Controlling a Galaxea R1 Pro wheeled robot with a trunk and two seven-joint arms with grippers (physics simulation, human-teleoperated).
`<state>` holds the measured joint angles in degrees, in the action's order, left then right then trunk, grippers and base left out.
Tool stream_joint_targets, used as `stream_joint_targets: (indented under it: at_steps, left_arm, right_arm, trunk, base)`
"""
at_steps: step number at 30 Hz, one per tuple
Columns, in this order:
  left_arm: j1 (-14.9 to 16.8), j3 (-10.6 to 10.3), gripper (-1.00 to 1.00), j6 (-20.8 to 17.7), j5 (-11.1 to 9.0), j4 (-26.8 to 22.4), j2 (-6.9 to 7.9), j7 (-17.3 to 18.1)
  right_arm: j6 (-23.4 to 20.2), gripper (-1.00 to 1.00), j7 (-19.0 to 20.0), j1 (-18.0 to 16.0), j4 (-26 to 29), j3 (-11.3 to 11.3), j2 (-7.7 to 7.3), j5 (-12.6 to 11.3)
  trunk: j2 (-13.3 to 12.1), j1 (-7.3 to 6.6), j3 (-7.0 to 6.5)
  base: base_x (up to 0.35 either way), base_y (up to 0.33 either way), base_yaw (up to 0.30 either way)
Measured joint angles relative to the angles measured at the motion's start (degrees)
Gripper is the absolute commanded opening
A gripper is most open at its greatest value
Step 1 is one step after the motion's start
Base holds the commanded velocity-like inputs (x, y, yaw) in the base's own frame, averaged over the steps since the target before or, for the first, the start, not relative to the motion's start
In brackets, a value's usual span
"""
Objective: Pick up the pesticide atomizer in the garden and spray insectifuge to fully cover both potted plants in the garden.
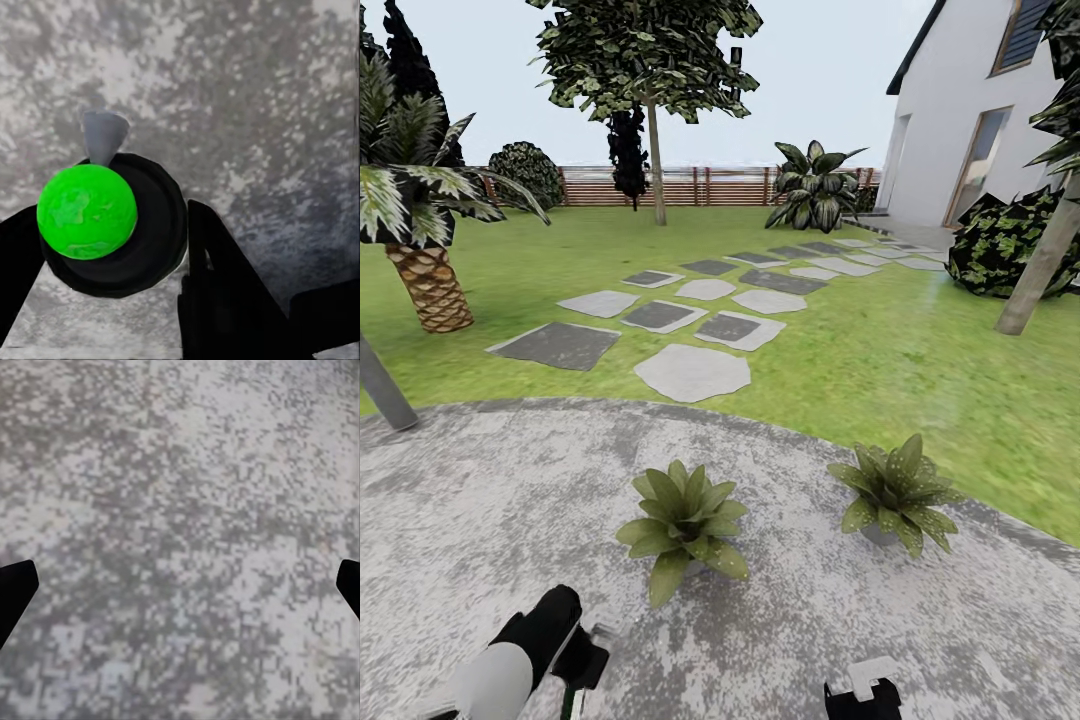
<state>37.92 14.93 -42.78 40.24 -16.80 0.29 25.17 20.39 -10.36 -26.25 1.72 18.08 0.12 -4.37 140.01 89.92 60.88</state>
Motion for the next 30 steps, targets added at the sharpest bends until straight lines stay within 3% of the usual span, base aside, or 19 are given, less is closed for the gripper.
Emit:
stream_joint_targets:
  at_steps: [3,6,11,16,22,25,30]
  left_arm:
    - [2.12,-0.03,-1.0,-2.57,-0.08,-0.14,0.02,5.25]
    - [4.08,0.12,-1.0,-2.96,0.07,-0.15,-0.51,7.4]
    - [6.94,-0.14,-1.0,-5.06,0.45,-0.14,-0.66,7.93]
    - [6.69,-1.17,-1.0,-6.23,0.39,-0.16,0.2,8.18]
    - [6.38,-6.61,-1.0,-6.53,-0.13,-0.05,-1.44,8.37]
    - [6.36,-7.28,-1.0,-6.49,-0.03,0.01,-2.3,8.51]
    - [6.22,-7.69,-1.0,-6.06,0.08,0.04,-1.98,8.59]
  right_arm:
    - [0.0,1.0,-0.01,0.0,-0.01,-0.03,-0.03,-0.01]
    - [0.01,1.0,-0.01,0.0,-0.01,-0.03,-0.04,-0.01]
    - [0.01,1.0,-0.01,0.0,-0.01,-0.03,-0.04,0.03]
    - [0.01,1.0,0.02,0.0,-0.01,-0.03,-0.04,0.05]
    - [0.01,1.0,0.01,0.0,-0.01,-0.03,-0.04,0.05]
    - [0.01,1.0,0.0,0.0,-0.01,-0.03,-0.04,0.06]
    - [0.01,1.0,0.02,0.0,-0.01,-0.03,-0.04,0.02]
  trunk:
    - [0.0,0.0,0.0]
    - [0.0,0.0,-0.01]
    - [0.0,0.0,0.0]
    - [0.0,0.0,0.0]
    - [0.0,0.0,0.0]
    - [0.0,0.0,0.0]
    - [0.0,0.0,0.0]
  base:
    - [0.0,0.0,0.0]
    - [0.0,0.0,0.0]
    - [0.0,0.0,0.0]
    - [0.0,0.0,0.0]
    - [0.0,0.0,0.0]
    - [0.0,0.0,0.0]
    - [0.0,0.0,-0.016]
